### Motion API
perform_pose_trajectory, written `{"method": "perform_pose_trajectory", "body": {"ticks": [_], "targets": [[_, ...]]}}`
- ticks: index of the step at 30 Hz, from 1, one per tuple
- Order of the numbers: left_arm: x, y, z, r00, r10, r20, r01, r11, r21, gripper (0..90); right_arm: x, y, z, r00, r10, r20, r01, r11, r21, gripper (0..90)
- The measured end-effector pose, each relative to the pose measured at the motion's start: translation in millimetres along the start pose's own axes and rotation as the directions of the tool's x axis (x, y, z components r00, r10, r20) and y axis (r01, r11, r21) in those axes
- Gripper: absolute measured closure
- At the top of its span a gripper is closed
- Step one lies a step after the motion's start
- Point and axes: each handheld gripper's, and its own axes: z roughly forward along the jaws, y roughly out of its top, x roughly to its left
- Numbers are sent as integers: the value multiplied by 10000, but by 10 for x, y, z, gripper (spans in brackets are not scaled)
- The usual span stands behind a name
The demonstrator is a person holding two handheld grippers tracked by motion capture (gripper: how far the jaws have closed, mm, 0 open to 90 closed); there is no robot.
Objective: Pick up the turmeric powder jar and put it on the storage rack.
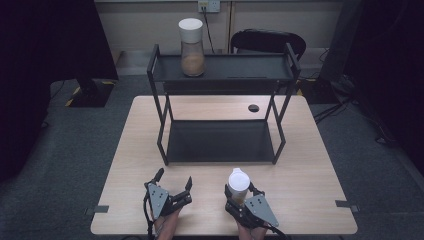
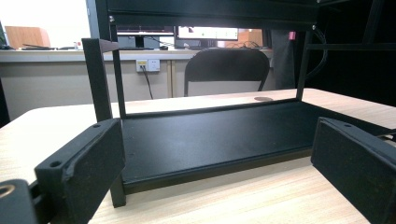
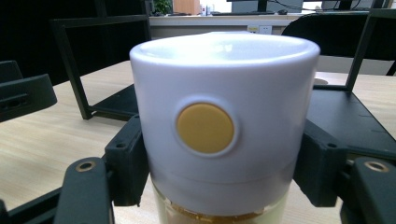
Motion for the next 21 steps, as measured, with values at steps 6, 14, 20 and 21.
{"method": "perform_pose_trajectory", "body": {"ticks": [6,14,20,21], "targets": [[0,0,0,10000,-2,0,2,10000,-1,24,-12,20,-14,10000,8,-65,-8,10000,-61,298],[-1,0,0,10000,-5,-5,5,10000,0,24,-35,58,-27,9998,-43,-207,42,10000,-49,298],[-1,0,0,10000,-6,-5,6,10000,0,24,-43,97,-42,9996,-86,-264,83,9999,-108,298],[-1,0,0,10000,-4,-4,4,10000,1,24,-42,105,-37,9996,-75,-266,73,9999,-96,298]]}}
